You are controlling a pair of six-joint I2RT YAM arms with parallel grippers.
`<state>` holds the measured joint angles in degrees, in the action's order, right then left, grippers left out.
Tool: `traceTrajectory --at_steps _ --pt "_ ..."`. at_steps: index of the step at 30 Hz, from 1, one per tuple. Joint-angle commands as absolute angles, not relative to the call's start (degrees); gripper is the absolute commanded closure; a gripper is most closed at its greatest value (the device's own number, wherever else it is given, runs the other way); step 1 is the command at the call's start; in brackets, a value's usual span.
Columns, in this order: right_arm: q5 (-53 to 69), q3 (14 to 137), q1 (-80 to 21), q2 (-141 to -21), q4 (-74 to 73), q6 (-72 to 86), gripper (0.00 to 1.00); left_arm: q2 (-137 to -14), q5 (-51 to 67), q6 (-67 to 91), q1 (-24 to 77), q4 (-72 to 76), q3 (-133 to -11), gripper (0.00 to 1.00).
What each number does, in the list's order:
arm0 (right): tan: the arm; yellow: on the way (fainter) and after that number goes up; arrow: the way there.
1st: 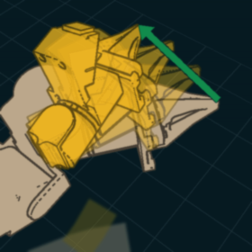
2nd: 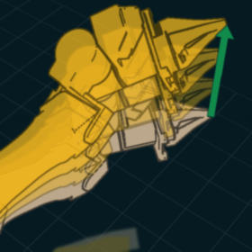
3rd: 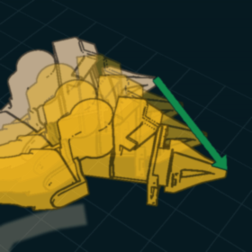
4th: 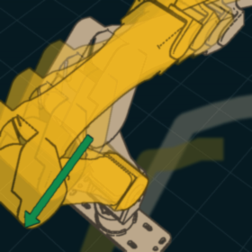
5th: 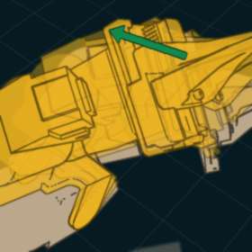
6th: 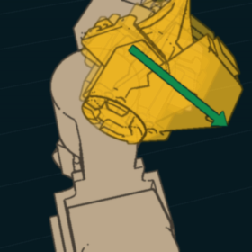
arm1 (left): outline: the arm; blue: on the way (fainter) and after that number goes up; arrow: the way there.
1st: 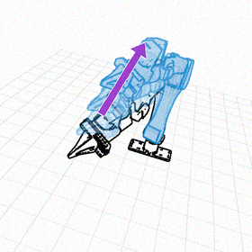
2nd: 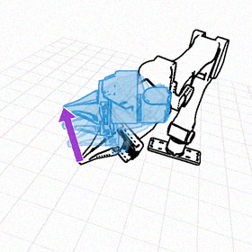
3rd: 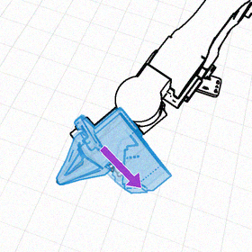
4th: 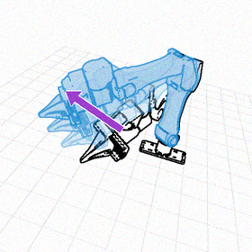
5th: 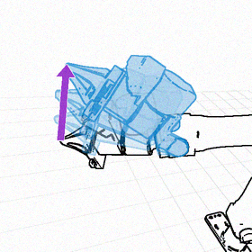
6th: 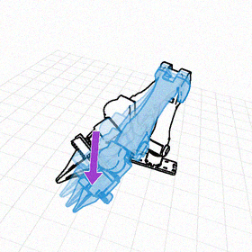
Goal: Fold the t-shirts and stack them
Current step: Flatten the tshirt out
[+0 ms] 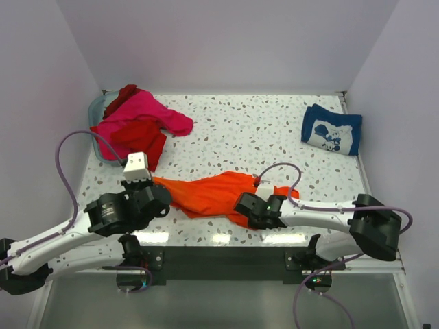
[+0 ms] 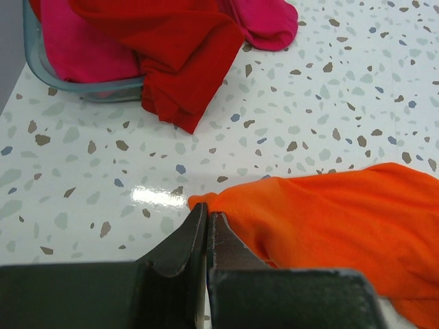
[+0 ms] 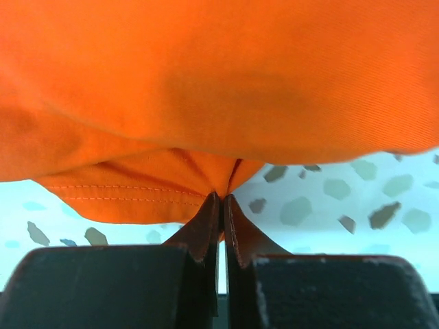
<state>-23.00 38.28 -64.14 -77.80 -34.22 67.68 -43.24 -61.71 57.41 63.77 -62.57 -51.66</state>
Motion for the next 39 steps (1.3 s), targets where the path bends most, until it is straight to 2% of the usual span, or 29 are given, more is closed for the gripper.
traceTrajectory --at_steps 1,5,14,22,29,33,38,39 --pt "-24.8 39.1 -64.3 -73.2 -42.2 70.0 1.0 -41.1 -64.4 57.3 63.5 -63.1 -52.1 1.0" --pt "-26.7 39.5 -64.4 -64.5 -46.7 71.2 1.0 -40.5 -64.1 57.1 63.5 -63.2 -52.0 1.0" --pt "-30.7 42.4 -64.4 -54.8 -56.9 72.7 1.0 -40.5 -63.9 57.5 63.5 -63.5 -52.1 1.0" --pt "-37.6 54.4 -64.4 -51.9 -66.1 68.4 1.0 -40.3 -64.8 57.6 63.5 -63.5 -52.3 1.0" --pt "-49.6 67.2 -63.8 -52.0 -70.5 60.9 1.0 -42.9 -68.3 56.0 63.5 -62.9 -54.1 1.0" --pt "-53.5 75.6 -60.2 -56.1 -68.3 53.0 1.0 -49.3 -69.4 48.5 62.4 -56.9 -59.8 1.0" --pt "-43.0 77.5 -46.6 -60.1 -56.7 37.2 1.0 -55.6 -64.0 30.2 57.7 -42.2 -62.1 1.0" --pt "-41.4 78.3 -44.7 -61.9 -54.5 34.5 1.0 -56.0 -60.4 27.4 54.0 -36.6 -62.0 1.0"
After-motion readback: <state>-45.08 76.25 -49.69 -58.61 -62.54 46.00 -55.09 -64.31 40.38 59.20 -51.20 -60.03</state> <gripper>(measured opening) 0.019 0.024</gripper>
